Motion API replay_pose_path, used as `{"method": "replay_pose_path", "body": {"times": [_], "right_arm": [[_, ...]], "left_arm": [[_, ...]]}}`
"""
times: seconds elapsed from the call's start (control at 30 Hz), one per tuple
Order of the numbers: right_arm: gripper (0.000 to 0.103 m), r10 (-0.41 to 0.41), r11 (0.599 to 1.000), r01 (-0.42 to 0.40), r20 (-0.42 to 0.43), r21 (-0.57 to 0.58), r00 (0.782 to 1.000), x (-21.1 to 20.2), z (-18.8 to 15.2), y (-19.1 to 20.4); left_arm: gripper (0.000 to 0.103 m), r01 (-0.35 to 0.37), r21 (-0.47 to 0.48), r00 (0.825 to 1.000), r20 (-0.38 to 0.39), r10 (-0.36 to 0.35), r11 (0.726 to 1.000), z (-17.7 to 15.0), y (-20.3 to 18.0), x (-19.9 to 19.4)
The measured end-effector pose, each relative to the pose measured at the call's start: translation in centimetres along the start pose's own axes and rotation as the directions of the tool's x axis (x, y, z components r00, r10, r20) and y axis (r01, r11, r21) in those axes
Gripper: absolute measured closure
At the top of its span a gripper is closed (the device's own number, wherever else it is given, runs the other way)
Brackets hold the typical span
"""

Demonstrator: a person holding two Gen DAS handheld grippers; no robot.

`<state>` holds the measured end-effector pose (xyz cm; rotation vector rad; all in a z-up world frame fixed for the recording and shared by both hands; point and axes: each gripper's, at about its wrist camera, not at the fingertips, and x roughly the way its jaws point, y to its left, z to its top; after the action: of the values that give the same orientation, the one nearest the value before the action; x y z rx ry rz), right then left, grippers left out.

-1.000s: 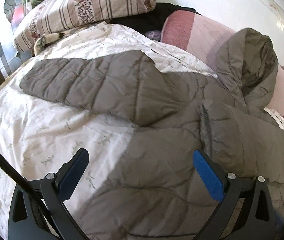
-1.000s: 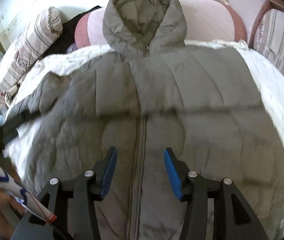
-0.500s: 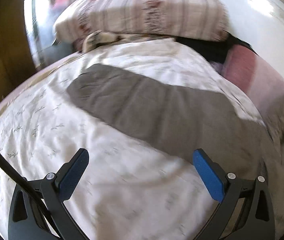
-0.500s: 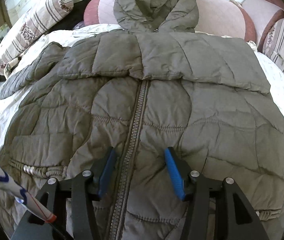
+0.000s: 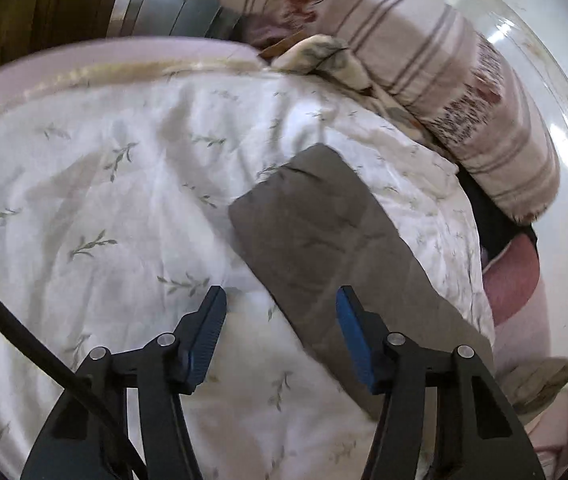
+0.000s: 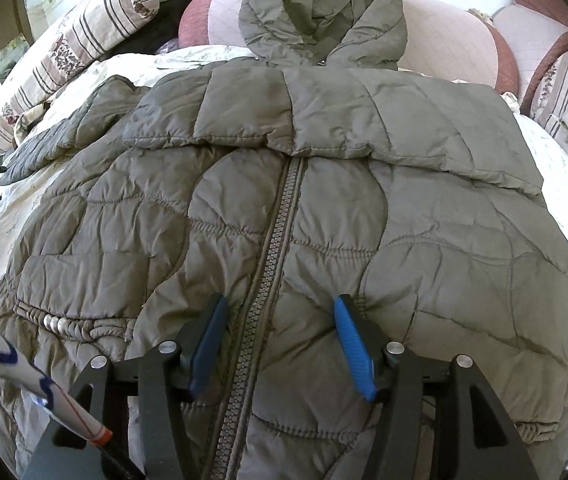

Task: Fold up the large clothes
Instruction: 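Reach the left tool to the other sleeve cuff and close on it, then fold the held sleeve across the jacket body with the left tool, release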

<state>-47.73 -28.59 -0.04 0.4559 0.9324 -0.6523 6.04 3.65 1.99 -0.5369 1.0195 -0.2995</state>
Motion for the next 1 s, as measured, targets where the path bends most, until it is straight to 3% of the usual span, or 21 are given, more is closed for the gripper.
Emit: {"method": "replay_pose_path", "body": {"times": [0.3,0.4,0.43,0.6,0.67,0.77,0.87,0.93,1.0], "right_arm": [[0.041,0.016,1.0,-0.016,0.006,0.008,1.0,0.1,-0.1,-0.1],[0.041,0.017,1.0,-0.017,0.005,0.008,1.0,0.1,-0.1,-0.1],[0.041,0.016,1.0,-0.016,0.005,0.007,1.0,0.1,-0.1,-0.2],[0.042,0.032,0.999,-0.032,0.008,0.023,0.999,-0.3,-0.2,-0.6],[0.045,0.076,0.995,-0.077,0.011,0.056,0.997,-1.1,0.2,-1.3],[0.047,0.126,0.985,-0.136,0.091,0.106,0.988,-3.5,1.2,-2.8],[0.047,0.056,0.988,-0.077,0.154,0.137,0.986,-5.3,1.8,-4.3],[0.047,0.015,0.987,-0.027,0.075,0.156,0.997,-3.9,1.7,-4.8],[0.047,0.01,0.985,0.002,-0.063,0.175,0.998,-1.2,0.9,-5.4]], "left_arm": [[0.051,0.1,-0.03,0.994,0.05,-0.098,0.995,2.1,0.1,2.5],[0.082,0.092,-0.041,0.995,0.048,-0.09,0.995,2.4,0.1,2.4],[0.084,0.089,-0.045,0.995,0.048,-0.087,0.995,2.4,0.1,2.3],[0.087,0.051,0.029,0.994,0.09,-0.053,0.998,1.9,-2.0,0.1],[0.087,0.06,0.064,0.992,0.109,-0.067,0.996,1.7,-3.3,-1.4],[0.088,0.097,0.113,0.985,0.131,-0.111,0.989,1.0,-5.5,-4.2],[0.088,0.126,0.174,0.977,0.152,-0.153,0.977,-0.4,-7.9,-7.0],[0.088,0.15,0.214,0.969,0.161,-0.186,0.965,-1.8,-9.4,-8.8],[0.088,0.187,0.245,0.963,0.146,-0.227,0.951,-3.2,-10.9,-10.2]]}}
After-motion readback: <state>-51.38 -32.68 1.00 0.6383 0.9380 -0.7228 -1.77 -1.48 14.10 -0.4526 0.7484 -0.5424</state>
